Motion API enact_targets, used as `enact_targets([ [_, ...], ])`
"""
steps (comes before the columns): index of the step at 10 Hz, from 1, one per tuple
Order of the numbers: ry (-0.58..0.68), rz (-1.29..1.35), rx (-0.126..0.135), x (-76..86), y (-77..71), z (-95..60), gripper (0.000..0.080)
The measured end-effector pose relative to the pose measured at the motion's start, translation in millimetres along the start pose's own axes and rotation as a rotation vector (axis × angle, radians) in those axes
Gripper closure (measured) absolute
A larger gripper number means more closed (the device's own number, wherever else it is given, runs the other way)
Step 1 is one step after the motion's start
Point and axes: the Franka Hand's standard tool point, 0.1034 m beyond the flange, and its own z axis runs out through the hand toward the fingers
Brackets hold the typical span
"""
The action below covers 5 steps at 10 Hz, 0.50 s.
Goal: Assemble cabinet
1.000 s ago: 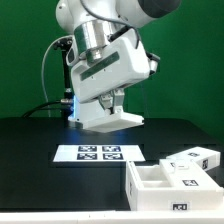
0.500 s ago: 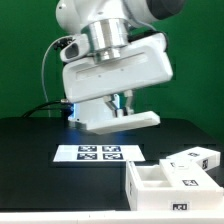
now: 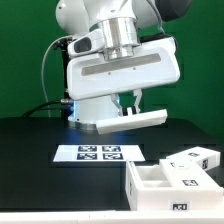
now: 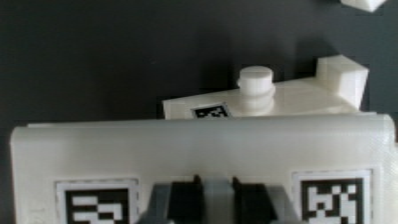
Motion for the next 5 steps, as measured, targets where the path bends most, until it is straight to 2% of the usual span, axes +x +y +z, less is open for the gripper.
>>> enact_targets([
  [1, 0.002, -0.172, -0.025, 0.1, -3.7, 4.7, 0.0735],
  [2, -0.014, -0.343, -0.041, -2.3, -19.6, 13.7, 0.0735],
  [3, -0.037, -0.533, -0.063, -5.1, -44.0, 24.2, 0.0735],
  [4, -0.01, -0.68, -0.094, -8.6, -58.8, 28.7, 0.0735],
  [5, 0.03, -0.728, -0.134, -13.6, -37.6, 22.1, 0.0735],
])
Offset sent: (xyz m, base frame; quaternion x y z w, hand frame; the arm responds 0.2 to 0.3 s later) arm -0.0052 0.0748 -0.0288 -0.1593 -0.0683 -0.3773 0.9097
